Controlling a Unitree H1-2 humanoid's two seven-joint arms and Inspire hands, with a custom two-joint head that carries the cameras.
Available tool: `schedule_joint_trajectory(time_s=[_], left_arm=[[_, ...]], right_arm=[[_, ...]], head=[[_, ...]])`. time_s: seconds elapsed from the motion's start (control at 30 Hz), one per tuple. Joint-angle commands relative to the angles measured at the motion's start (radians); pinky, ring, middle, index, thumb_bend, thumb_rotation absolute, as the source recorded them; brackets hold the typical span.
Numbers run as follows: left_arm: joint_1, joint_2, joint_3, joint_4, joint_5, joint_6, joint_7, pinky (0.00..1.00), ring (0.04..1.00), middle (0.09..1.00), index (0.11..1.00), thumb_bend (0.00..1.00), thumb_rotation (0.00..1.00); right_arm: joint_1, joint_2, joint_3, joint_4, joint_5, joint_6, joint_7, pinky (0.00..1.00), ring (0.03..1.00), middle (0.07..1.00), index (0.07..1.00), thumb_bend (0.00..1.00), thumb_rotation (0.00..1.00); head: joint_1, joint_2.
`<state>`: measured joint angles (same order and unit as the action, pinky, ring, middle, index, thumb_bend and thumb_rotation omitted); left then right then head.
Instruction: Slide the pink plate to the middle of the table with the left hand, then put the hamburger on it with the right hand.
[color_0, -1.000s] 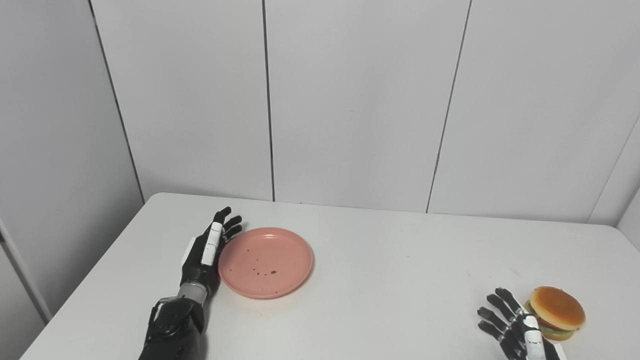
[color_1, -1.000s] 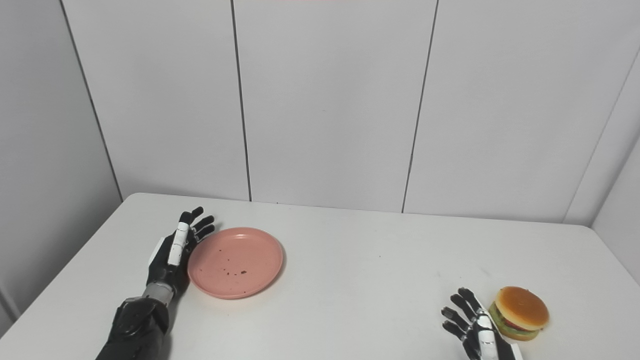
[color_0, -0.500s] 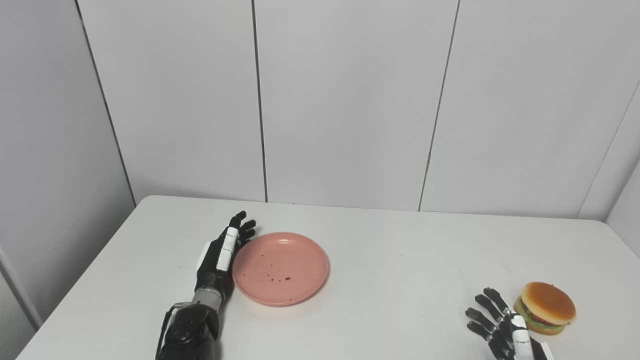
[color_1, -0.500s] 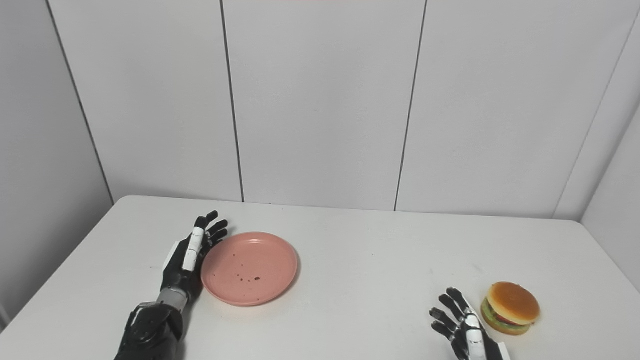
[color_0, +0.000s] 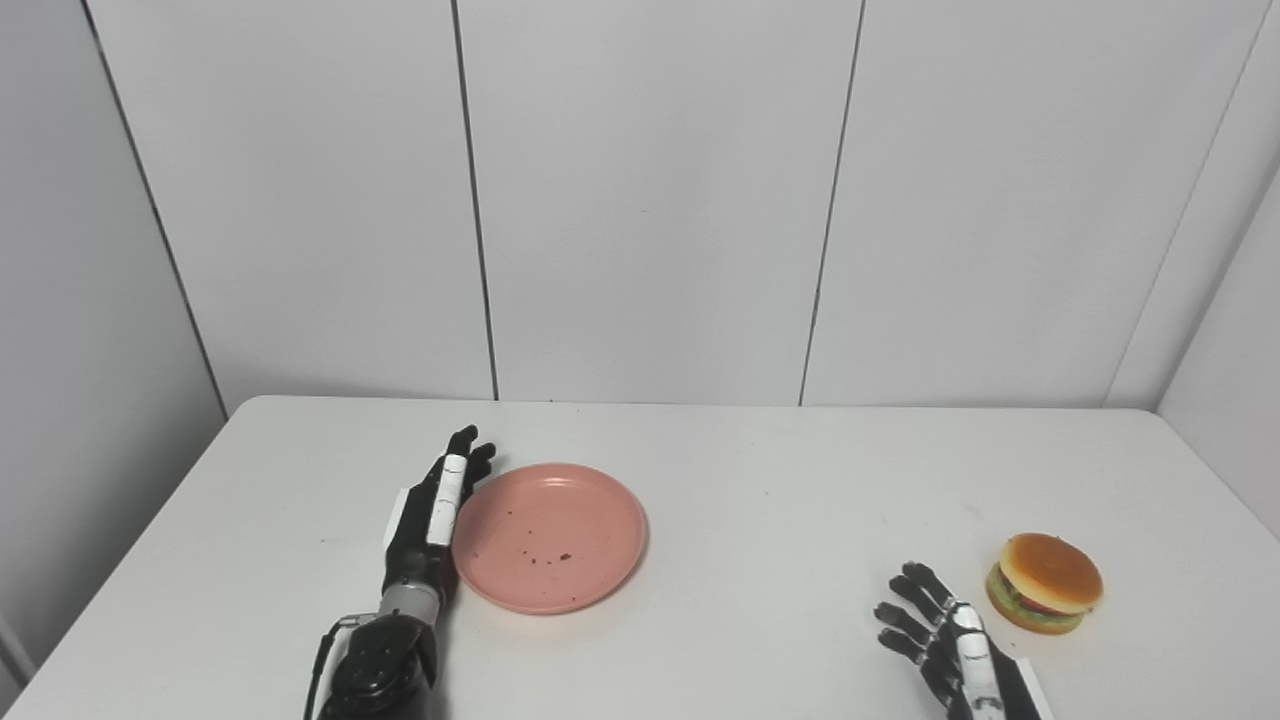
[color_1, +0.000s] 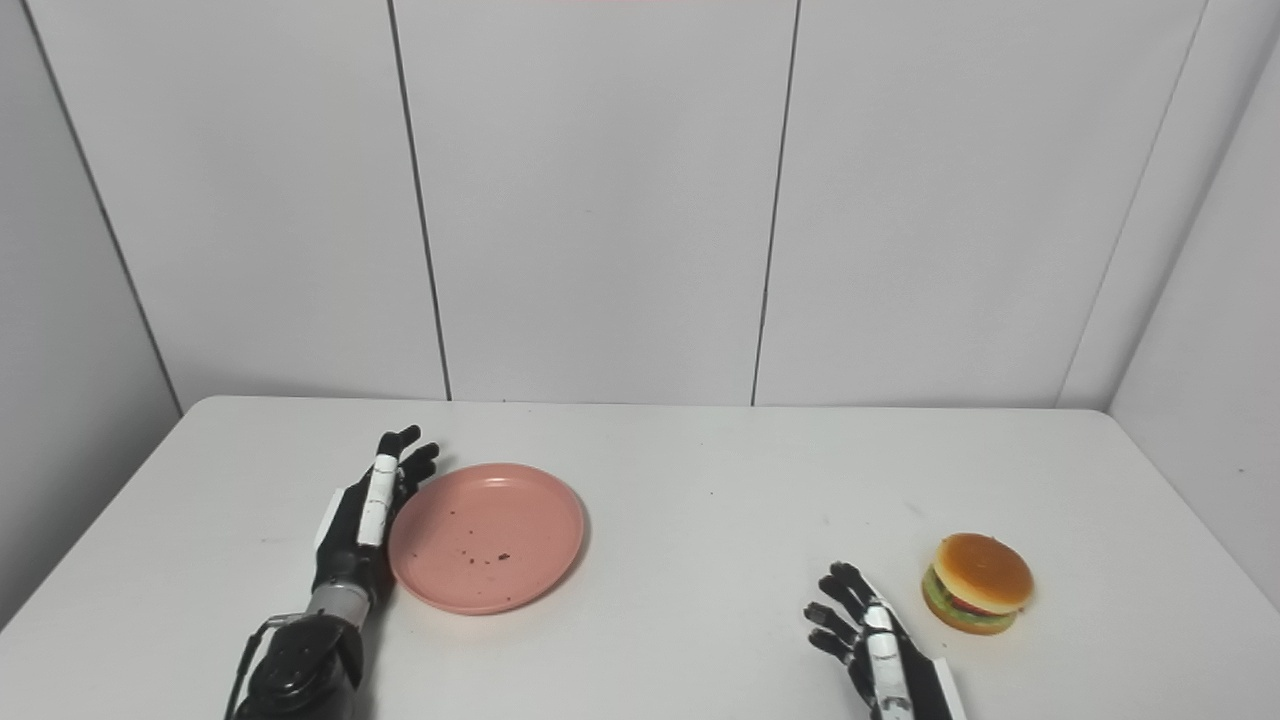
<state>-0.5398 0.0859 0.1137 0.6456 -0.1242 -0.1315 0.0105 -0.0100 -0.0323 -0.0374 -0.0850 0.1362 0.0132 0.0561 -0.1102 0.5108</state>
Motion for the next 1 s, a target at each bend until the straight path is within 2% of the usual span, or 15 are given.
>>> schedule_joint_trajectory(time_s=[0.0, 0.1, 0.33, 0.7, 0.83, 0.97], left_arm=[[-0.036, -0.002, -0.010, -0.009, 0.015, 0.006, 0.001, 1.00, 0.895, 0.853, 0.866, 0.94, 0.94], [-0.040, -0.008, -0.019, 0.001, 0.026, -0.004, 0.009, 0.97, 0.880, 0.837, 0.851, 0.96, 0.94], [-0.041, -0.036, -0.035, -0.007, 0.044, 0.007, 0.030, 0.99, 0.891, 0.848, 0.858, 0.99, 0.93], [-0.022, -0.055, -0.038, -0.041, 0.015, 0.006, -0.010, 1.00, 0.926, 0.880, 0.898, 0.98, 0.92], [-0.011, -0.077, -0.017, -0.080, -0.040, 0.034, -0.021, 1.00, 0.925, 0.887, 0.892, 0.97, 0.89], [0.009, -0.095, -0.027, -0.141, -0.042, 0.061, -0.016, 1.00, 0.916, 0.885, 0.896, 0.96, 0.91]], right_arm=[[0.013, 0.027, 0.020, 0.003, -0.010, 0.020, -0.006, 0.81, 0.810, 0.866, 0.860, 0.75, 0.99], [0.010, 0.038, 0.027, 0.005, -0.023, 0.018, -0.011, 0.81, 0.806, 0.866, 0.858, 0.76, 0.99], [0.006, 0.059, 0.035, -0.001, -0.037, 0.022, -0.030, 0.81, 0.800, 0.861, 0.855, 0.77, 1.00], [0.003, 0.081, 0.051, -0.001, -0.064, 0.025, -0.044, 0.79, 0.799, 0.860, 0.855, 0.80, 0.99], [0.002, 0.087, 0.056, -0.003, -0.075, 0.031, -0.051, 0.79, 0.794, 0.858, 0.852, 0.81, 1.00], [0.007, 0.089, 0.064, -0.013, -0.093, 0.036, -0.059, 0.79, 0.793, 0.857, 0.851, 0.79, 1.00]], head=[[-0.007, 0.001], [-0.026, 0.002], [-0.065, 0.010], [-0.140, 0.016], [-0.156, 0.019], [-0.168, 0.025]])
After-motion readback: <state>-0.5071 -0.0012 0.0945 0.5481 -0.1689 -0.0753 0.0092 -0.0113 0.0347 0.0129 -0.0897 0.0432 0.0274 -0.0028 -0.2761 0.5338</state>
